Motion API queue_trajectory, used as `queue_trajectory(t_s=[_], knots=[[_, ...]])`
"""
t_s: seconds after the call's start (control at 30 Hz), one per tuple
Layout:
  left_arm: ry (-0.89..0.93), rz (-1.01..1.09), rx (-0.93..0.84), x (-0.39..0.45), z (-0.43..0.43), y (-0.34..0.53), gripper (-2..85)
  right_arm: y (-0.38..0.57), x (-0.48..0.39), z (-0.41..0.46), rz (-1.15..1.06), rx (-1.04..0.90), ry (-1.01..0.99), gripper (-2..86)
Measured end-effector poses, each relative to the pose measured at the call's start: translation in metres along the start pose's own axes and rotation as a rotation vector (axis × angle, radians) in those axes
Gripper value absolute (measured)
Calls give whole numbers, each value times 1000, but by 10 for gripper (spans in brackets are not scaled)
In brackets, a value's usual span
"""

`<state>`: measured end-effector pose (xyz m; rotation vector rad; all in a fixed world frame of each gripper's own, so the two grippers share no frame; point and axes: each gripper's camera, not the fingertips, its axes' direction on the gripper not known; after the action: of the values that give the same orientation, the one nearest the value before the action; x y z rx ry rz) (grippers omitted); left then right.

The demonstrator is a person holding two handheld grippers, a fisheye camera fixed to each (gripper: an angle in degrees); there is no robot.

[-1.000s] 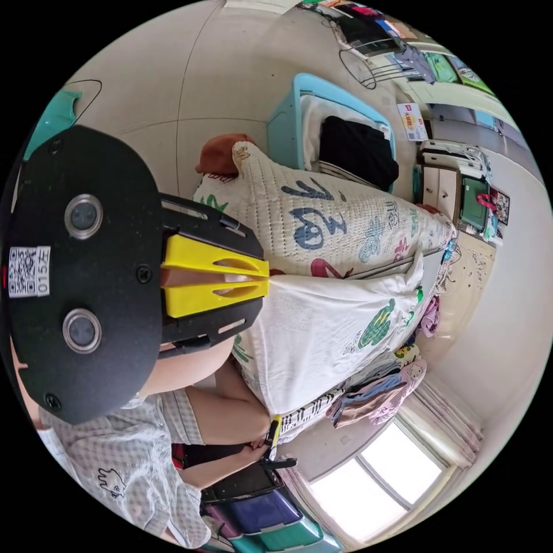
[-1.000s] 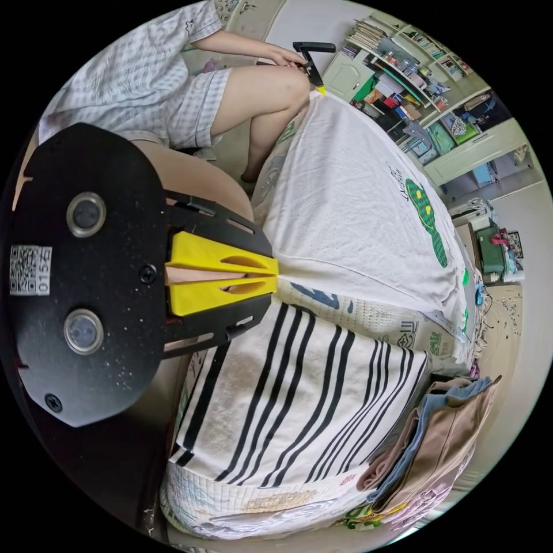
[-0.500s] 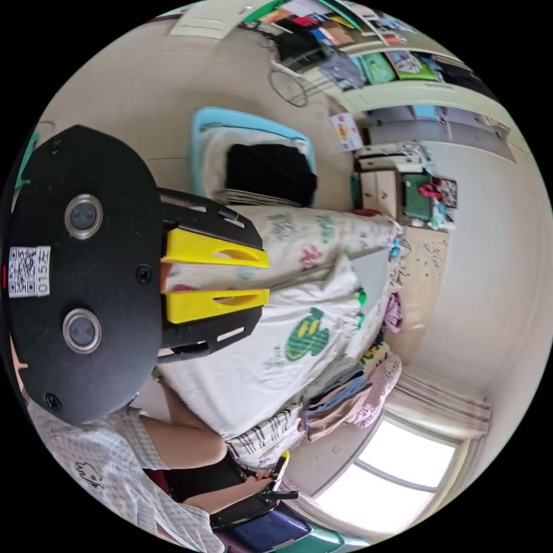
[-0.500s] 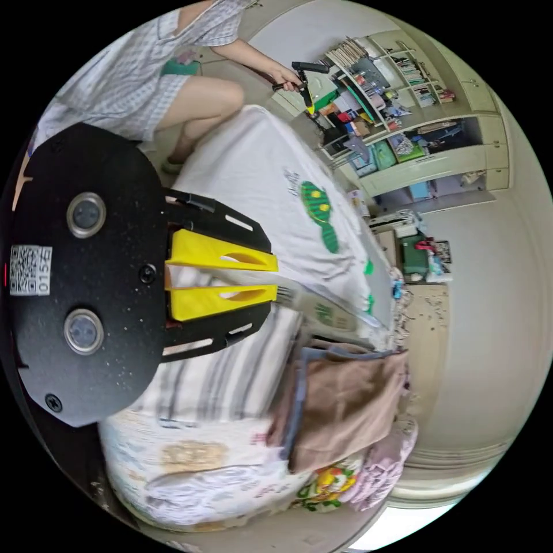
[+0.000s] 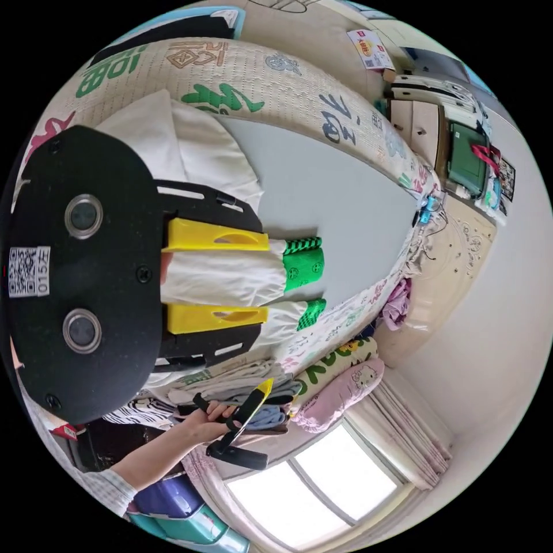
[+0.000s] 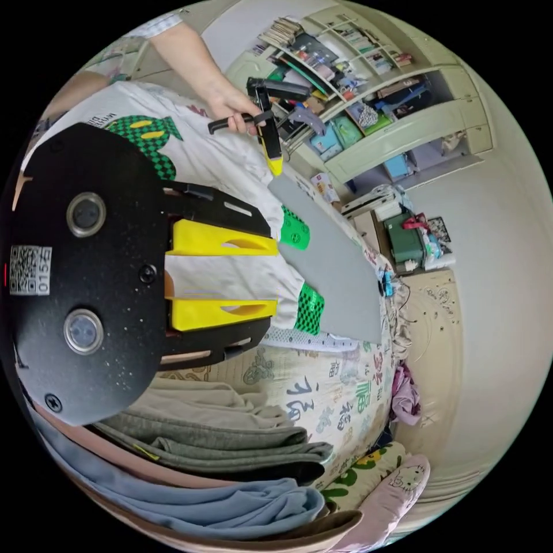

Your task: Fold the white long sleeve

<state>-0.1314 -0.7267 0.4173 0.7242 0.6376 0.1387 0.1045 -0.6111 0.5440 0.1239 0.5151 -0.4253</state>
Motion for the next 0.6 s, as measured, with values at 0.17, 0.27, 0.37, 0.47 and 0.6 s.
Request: queue_trajectory(t_s=[0.17, 0.27, 0.37, 0.47, 0.6], knots=[[-23, -104, -101, -29, 46, -36, 165, -52, 65, 50, 192, -85, -62, 130], [-42, -123, -136, -40, 78, -60, 167, -88, 87, 96, 202, -155, -80, 135], [-58, -109, -184, -45, 117, -84, 164, -117, 98, 149, 184, -232, -73, 140], [-98, -45, -212, -40, 149, -104, 145, -137, 109, 197, 214, -314, -124, 144], [-140, 88, -314, -25, 187, -118, 66, -147, 107, 244, 182, -405, -46, 105]])
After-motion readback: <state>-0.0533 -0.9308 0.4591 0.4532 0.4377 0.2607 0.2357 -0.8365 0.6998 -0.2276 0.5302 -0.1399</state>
